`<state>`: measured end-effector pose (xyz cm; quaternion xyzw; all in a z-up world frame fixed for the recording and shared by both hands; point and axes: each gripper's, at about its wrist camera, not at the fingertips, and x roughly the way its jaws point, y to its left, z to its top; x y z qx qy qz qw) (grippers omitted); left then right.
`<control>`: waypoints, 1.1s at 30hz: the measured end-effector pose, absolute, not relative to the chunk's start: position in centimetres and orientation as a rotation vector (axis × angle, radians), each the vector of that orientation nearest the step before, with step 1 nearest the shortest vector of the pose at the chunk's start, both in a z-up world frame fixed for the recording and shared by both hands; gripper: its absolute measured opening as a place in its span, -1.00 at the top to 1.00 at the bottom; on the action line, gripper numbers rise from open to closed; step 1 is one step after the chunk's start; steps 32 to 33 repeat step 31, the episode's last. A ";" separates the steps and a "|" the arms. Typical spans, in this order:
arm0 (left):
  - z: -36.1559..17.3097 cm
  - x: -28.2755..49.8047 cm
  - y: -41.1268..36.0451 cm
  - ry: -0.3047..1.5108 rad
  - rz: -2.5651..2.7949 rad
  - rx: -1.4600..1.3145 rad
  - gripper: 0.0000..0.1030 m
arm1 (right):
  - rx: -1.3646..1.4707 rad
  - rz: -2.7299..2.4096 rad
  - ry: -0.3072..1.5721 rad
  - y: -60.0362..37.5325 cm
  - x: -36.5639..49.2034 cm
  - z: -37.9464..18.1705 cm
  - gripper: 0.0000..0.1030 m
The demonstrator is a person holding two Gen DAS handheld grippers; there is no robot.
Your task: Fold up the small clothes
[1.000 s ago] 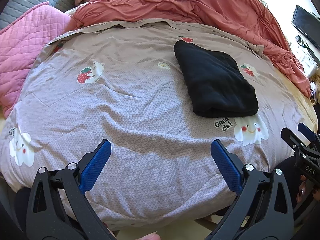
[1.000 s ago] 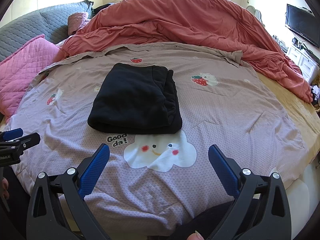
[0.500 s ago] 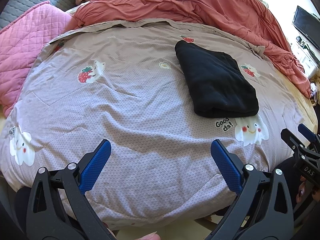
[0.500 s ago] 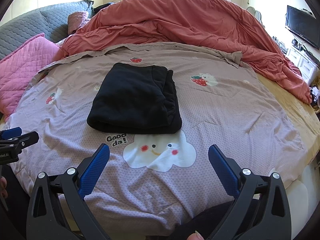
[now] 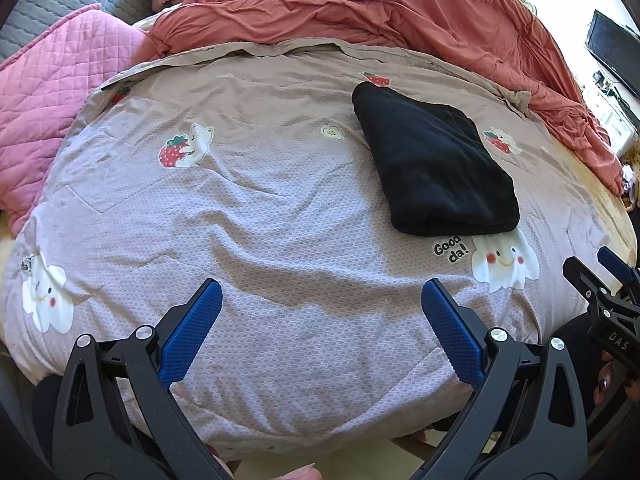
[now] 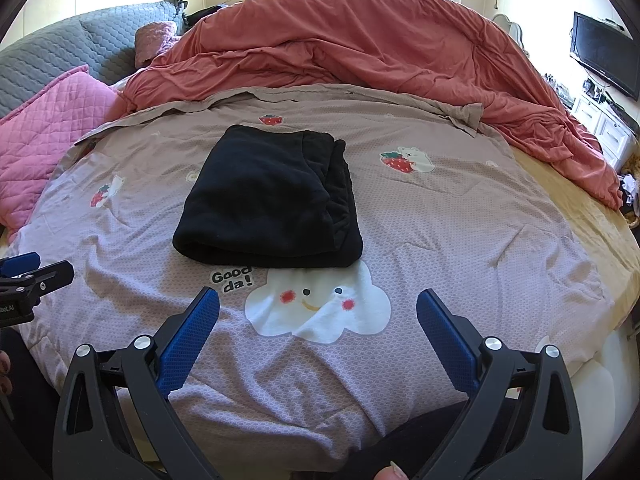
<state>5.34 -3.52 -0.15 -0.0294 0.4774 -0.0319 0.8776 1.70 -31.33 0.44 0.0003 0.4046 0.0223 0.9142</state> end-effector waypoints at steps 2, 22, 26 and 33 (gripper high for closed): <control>-0.1 5.3 -3.5 0.995 -0.067 -0.061 -0.83 | 0.000 0.047 0.834 -31.2 1.8 0.5 -0.91; -0.8 6.5 1.4 1.043 -0.017 -0.154 -0.83 | 0.198 -0.209 0.694 -42.4 -0.4 4.4 -0.91; -1.2 8.1 8.9 1.028 0.150 -0.224 -0.83 | 0.277 -0.488 0.622 -53.1 -3.4 4.3 -0.91; -3.3 9.8 23.0 1.046 0.476 -0.321 -0.83 | 0.402 -0.941 0.724 -69.5 -9.5 -2.5 -0.91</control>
